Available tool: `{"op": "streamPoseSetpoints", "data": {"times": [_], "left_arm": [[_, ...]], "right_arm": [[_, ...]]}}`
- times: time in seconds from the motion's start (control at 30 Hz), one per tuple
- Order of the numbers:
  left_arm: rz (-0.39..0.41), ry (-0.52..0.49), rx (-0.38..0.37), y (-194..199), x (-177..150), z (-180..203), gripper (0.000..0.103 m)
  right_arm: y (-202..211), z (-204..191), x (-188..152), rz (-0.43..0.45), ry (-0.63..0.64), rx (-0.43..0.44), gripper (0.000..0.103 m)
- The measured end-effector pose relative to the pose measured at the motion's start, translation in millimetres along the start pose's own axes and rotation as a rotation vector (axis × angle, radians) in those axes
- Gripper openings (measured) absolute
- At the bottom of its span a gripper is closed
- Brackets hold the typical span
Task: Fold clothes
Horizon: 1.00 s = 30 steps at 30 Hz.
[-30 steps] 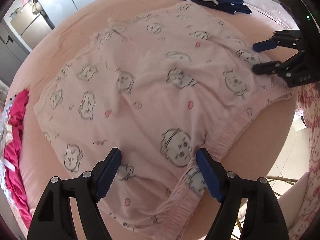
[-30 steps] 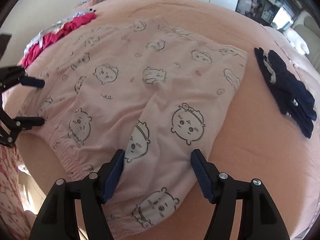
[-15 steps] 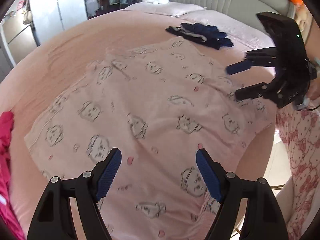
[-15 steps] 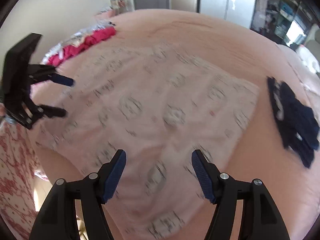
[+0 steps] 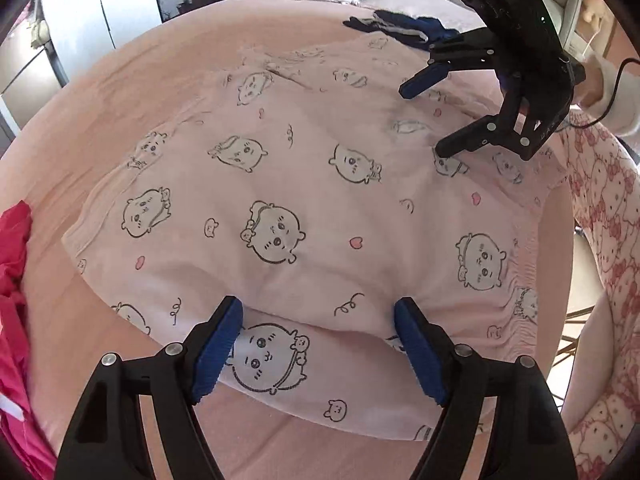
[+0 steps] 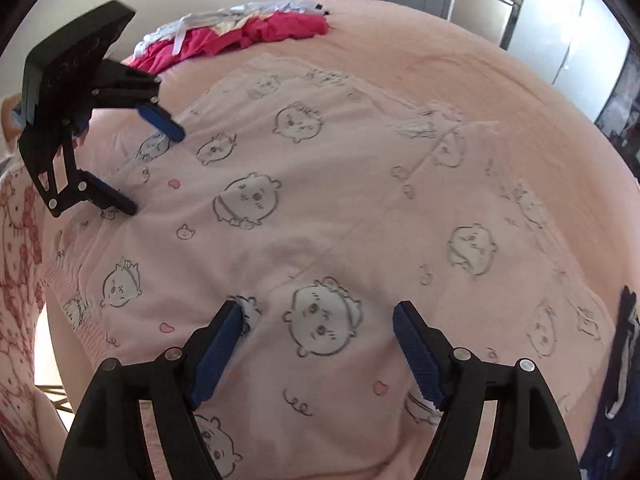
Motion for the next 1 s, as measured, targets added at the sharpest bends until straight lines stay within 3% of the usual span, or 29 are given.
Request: {"op": "streamPoseSetpoints", "data": {"times": [0.1, 0.17, 0.23, 0.3, 0.37, 0.43, 0.47, 0.57, 0.6, 0.67, 0.73, 0.83, 0.9, 0.93, 1.0], "left_arm": [[0.033, 0.008, -0.062, -6, 14, 19, 0.078], [-0.050, -0.089, -0.023, -26, 3, 29, 0.078], [-0.025, -0.133, -0.022, -17, -5, 28, 0.079], [-0.072, -0.075, -0.004, -1, -23, 11, 0.080], [-0.084, -0.001, 0.035, 18, -35, -4, 0.080], [-0.063, -0.001, 0.066, 30, -32, -5, 0.080], [-0.052, 0.000, 0.081, 36, -31, -5, 0.080], [0.036, -0.011, 0.006, 34, -2, 20, 0.080], [-0.010, -0.048, -0.003, 24, -7, 26, 0.080], [-0.102, -0.119, -0.021, 6, -16, 38, 0.080], [-0.108, -0.133, -0.030, 9, -30, 38, 0.080], [-0.138, 0.077, -0.022, 39, -49, 10, 0.080], [-0.105, 0.225, 0.043, 50, -52, -19, 0.080], [-0.086, 0.301, 0.070, 53, -51, -32, 0.080], [-0.043, 0.412, 0.103, 48, -42, -54, 0.079]], "right_arm": [[6, -13, 26, 0.093, -0.030, 0.052, 0.078], [-15, -29, 35, 0.041, 0.022, 0.042, 0.078], [-32, -28, 25, -0.018, 0.053, 0.043, 0.078], [-38, -16, 16, -0.045, 0.046, 0.037, 0.085], [-26, 14, 3, -0.073, 0.008, -0.045, 0.093], [-9, 29, -1, -0.077, 0.001, -0.123, 0.095], [-4, 16, 7, -0.048, 0.016, -0.093, 0.095], [7, -40, 38, 0.046, 0.094, 0.026, 0.095], [5, -65, 47, 0.063, 0.148, 0.059, 0.095], [-19, -88, 42, -0.007, 0.225, 0.055, 0.095], [-42, -110, 37, -0.079, 0.302, 0.048, 0.095], [-29, -78, 20, -0.110, 0.103, 0.107, 0.095], [-9, -60, 14, -0.096, 0.068, 0.057, 0.095], [2, -60, 17, -0.071, 0.062, 0.045, 0.095], [24, -84, 38, 0.052, 0.026, 0.107, 0.095]]}}
Point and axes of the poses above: each gripper's, at about its wrist camera, not at the fingertips, and y roughly against the way its jaws point, z to its right, x to its top, the point moved 9 cm from there along -y, roughly the way its jaws point, and after that the axes turned 6 degrees about z, right-handed, at the moved point
